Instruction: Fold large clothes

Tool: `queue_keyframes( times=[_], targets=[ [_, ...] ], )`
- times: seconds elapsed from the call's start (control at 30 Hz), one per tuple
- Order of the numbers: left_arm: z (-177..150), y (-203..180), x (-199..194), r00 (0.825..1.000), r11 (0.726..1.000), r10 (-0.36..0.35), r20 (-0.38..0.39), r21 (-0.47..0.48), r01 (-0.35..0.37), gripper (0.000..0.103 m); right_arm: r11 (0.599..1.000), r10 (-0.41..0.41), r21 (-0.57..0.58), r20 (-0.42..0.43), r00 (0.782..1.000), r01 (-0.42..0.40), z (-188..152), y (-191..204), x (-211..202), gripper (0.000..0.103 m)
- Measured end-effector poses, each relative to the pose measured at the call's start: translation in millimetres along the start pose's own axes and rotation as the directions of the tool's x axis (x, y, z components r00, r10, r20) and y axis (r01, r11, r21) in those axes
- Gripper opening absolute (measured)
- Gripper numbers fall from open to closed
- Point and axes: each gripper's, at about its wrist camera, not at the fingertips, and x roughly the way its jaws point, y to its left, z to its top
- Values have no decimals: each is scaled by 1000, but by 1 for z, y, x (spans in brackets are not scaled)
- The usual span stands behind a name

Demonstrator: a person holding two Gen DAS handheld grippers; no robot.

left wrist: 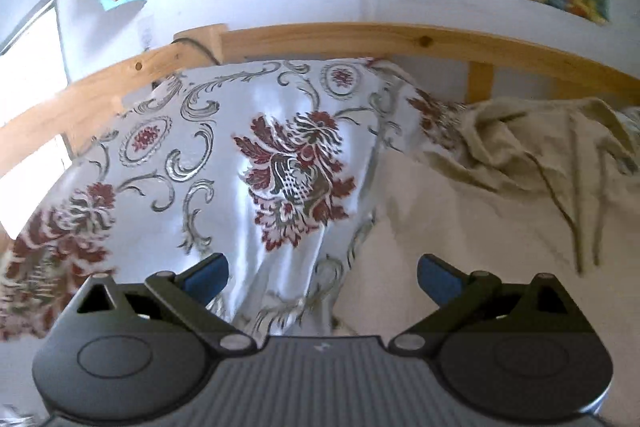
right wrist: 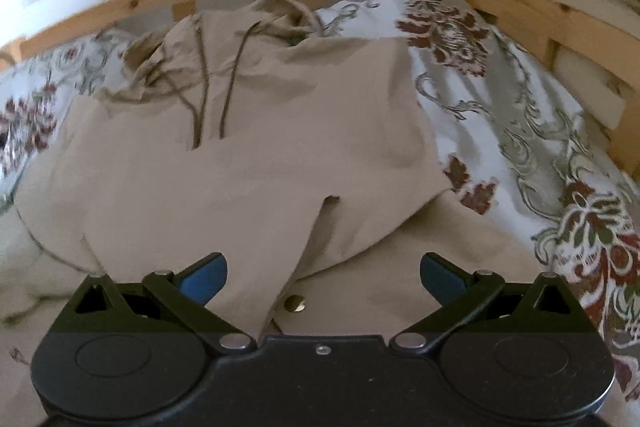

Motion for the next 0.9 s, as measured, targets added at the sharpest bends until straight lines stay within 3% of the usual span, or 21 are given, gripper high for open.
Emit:
queue_keyframes(
  times=[0.13, 0.3, 0.47, 0.67, 0.9],
  targets=[
    [-2, 4, -45, 997, 998, -66, -30, -12, 66, 102, 1000, -3, 22, 56, 998, 1, 0, -7, -14, 102],
    [-21, 9, -71, 989, 988, -146, 41, -51, 148, 102, 999, -2, 39, 133, 991, -4, 2, -10, -28, 102],
    [-28, 4, -56, 985, 986, -163, -53, -35, 161, 102, 1000, 4, 8, 199, 980, -6, 1, -6, -35, 102],
    [-33, 13, -40, 982, 984, -161, -102, -92, 152, 102, 999, -4, -50, 257, 967, 17, 2, 6, -36, 102],
    [19, 5, -10, 982, 983, -179, -55, -56, 176, 102, 985, -24, -155, 312, 950, 76, 6, 22, -30, 102]
  ],
)
